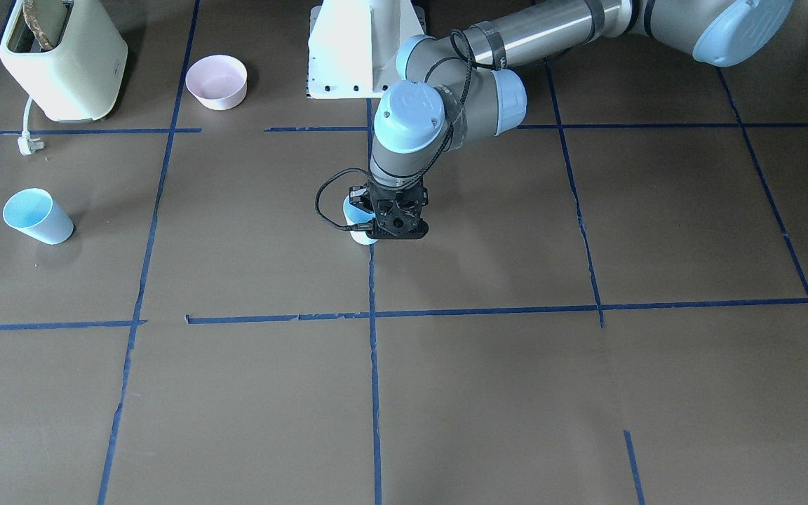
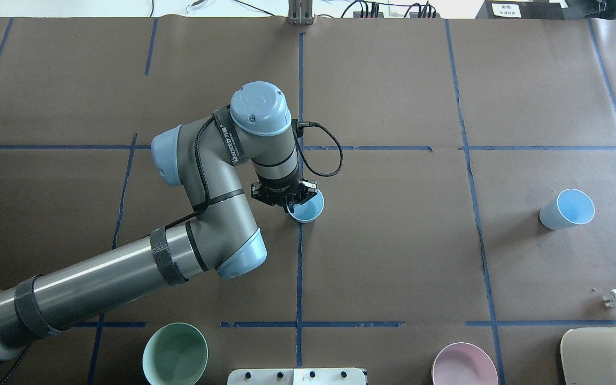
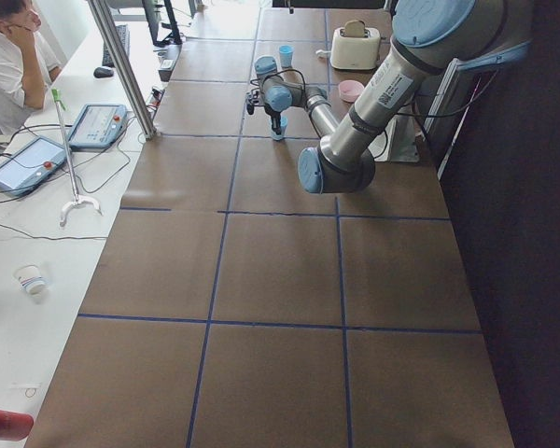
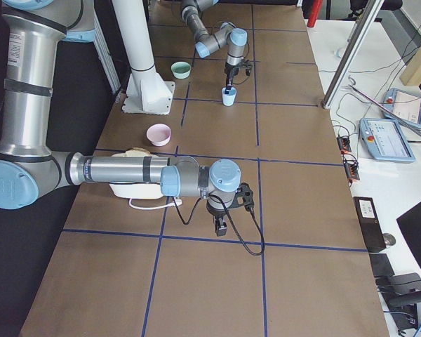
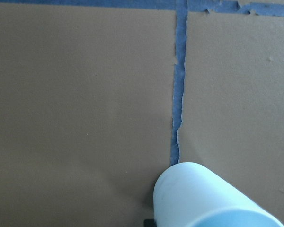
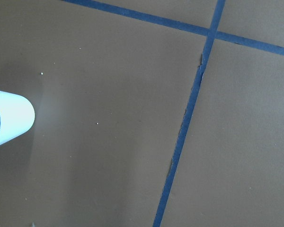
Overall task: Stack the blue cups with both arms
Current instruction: 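Carry the cup with the left gripper to the table center and set it down, then open the left gripper and withdraw the left arm out of view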
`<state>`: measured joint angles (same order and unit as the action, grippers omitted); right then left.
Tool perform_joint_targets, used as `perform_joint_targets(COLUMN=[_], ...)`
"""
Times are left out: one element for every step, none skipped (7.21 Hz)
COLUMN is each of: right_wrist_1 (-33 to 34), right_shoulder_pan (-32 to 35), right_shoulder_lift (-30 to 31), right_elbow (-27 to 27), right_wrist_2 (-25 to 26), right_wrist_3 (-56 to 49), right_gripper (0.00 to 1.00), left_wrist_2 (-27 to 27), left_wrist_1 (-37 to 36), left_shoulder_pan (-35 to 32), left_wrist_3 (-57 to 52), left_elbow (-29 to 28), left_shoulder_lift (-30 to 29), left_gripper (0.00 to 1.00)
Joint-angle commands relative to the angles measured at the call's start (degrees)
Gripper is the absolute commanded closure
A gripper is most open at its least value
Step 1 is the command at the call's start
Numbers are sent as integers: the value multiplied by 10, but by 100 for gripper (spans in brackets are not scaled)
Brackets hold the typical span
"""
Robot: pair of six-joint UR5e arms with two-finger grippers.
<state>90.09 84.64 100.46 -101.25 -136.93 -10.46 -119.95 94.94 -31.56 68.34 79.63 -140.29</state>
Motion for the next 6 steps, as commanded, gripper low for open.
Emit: perform_joint_targets(right_wrist_1=[0,0,0,0,0,0], right_shoulder_pan=[0,0,0,0,0,-1], right_shoulder_lift=[0,0,0,-1,-1,-1], right_elbow=[1,1,1,0,1,1], right_wrist_2=[0,0,0,0,0,0], right_wrist_3=[0,0,0,0,0,0], right_gripper=[0,0,0,0,0,0], left_wrist_2=[-4,-6,-5,-5,-6,-9], left_wrist_1=[-12,-63,-137,-160,-156,-158], left_shoulder_pan=[-16,-31,-41,-63,-95,-148], left_wrist_3=[-1,-7,-56,-126,-215,-338], left_elbow=[29,71,133,218,299,339], left_shoulder_lift=[1,6,31,109,211,293], left_gripper=[0,0,0,0,0,0])
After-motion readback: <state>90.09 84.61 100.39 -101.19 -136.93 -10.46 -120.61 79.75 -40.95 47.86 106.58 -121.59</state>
